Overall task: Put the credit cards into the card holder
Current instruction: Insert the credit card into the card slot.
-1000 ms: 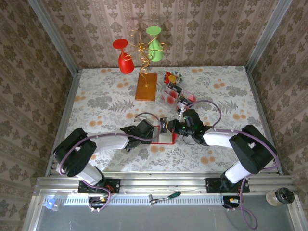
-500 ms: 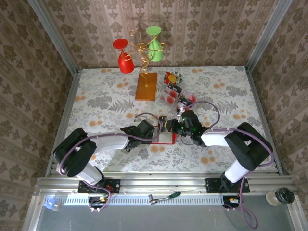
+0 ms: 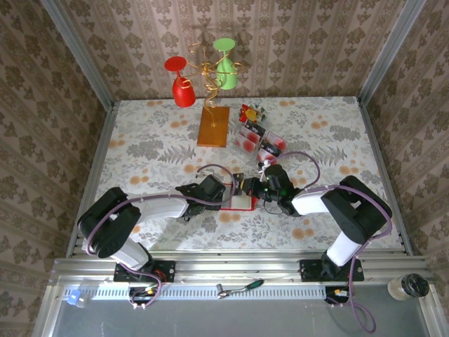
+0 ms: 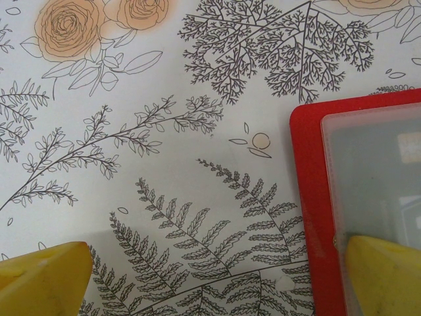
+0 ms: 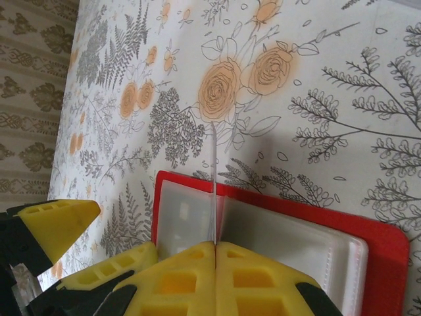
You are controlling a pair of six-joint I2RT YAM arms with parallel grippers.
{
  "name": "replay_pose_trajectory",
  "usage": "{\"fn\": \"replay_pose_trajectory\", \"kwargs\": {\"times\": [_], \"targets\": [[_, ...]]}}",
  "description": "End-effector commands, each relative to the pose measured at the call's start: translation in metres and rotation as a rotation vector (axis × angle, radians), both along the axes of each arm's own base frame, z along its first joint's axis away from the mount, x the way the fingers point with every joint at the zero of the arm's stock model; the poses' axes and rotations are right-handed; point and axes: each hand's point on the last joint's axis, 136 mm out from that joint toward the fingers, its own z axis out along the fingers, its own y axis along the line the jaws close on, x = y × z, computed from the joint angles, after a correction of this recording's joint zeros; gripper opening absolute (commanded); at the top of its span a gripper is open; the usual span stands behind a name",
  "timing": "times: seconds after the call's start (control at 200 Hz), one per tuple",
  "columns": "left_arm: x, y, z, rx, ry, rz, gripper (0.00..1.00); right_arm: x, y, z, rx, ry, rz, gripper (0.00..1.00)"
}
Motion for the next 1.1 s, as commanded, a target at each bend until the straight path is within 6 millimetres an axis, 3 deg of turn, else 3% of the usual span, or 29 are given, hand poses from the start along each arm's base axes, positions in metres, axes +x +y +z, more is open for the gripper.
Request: {"fn": "replay_pose_trajectory", "kwargs": {"times": [0.0, 1.095], "targets": [[-0.012, 0.016, -0.009, 0.062, 0.035, 0.013, 1.0, 0.001, 0.002, -0.002, 0.012, -0.01, -0.009, 0.0], [-0.013, 0.019, -0.008, 0.068, 0.031, 0.016, 1.0, -0.019, 0.007, -0.025, 0.003, 0.076, 0.016, 0.0]]}}
